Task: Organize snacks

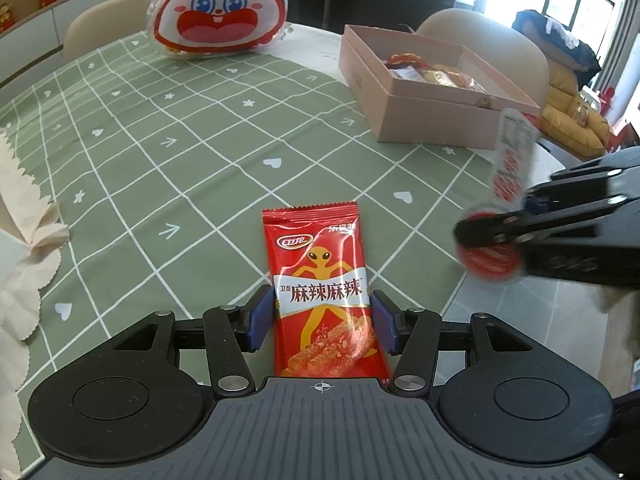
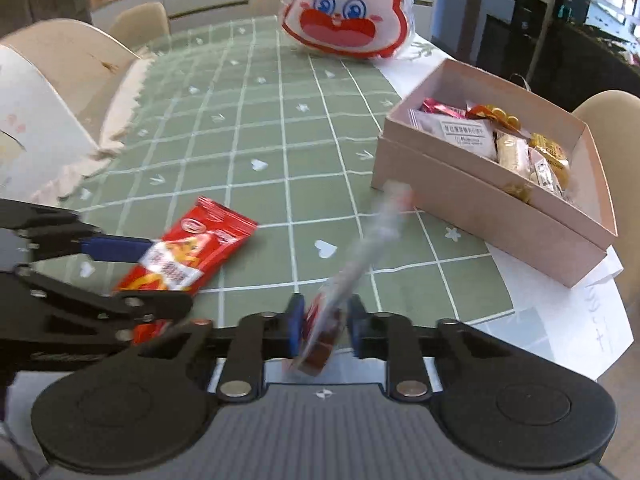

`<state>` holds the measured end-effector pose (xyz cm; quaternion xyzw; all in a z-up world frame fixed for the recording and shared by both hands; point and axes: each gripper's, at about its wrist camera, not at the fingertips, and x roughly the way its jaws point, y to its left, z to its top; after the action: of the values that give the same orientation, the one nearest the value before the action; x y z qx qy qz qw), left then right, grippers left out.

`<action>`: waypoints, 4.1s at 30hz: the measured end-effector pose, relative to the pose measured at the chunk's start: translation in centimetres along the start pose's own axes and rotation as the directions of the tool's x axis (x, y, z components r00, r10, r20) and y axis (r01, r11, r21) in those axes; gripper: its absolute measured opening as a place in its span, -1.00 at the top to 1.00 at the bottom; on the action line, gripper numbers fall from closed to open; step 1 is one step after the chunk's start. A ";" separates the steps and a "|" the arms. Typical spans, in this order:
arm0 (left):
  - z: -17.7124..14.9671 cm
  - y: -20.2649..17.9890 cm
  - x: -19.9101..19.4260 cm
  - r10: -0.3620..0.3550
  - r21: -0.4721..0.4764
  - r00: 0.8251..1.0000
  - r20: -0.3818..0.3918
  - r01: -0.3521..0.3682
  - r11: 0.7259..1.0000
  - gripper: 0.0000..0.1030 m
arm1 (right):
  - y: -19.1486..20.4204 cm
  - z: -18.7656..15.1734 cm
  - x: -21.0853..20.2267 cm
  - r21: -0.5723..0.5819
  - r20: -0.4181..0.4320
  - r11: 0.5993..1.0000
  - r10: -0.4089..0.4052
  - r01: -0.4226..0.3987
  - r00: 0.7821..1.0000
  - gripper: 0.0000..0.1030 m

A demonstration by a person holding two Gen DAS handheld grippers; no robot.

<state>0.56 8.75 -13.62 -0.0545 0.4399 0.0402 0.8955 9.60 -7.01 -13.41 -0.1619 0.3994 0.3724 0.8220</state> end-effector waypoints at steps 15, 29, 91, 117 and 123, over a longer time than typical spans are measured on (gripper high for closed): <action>1.3 -2.9 -2.4 -0.103 -0.015 0.994 0.023 0.103 0.995 0.02 | -4.6 -2.1 -8.0 0.114 0.075 0.993 -0.022 0.013 0.997 0.72; 24.8 -6.8 0.6 -0.291 -0.054 0.903 0.317 0.324 0.945 0.00 | -14.6 9.3 -17.6 0.191 0.396 0.966 -0.239 0.176 0.887 0.72; 5.5 -10.8 -11.4 -0.106 0.063 0.955 0.276 0.092 0.994 0.67 | -2.3 -3.7 -15.6 0.390 0.287 0.908 -0.278 0.153 0.917 -0.32; 4.7 -10.6 -11.0 -0.063 0.037 0.976 0.207 0.057 0.998 0.68 | -2.5 -4.0 -13.8 0.402 0.213 0.904 -0.249 0.148 0.945 -0.32; 4.6 -10.5 -10.9 -0.065 0.031 0.977 0.205 0.060 0.998 0.68 | -2.5 -4.1 -13.7 0.402 0.206 0.904 -0.245 0.147 0.947 -0.32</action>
<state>-1.21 -1.33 -1.47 -0.0529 0.3435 0.0123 0.9376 3.72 -17.60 -5.41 0.0100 0.3382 0.2197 0.9150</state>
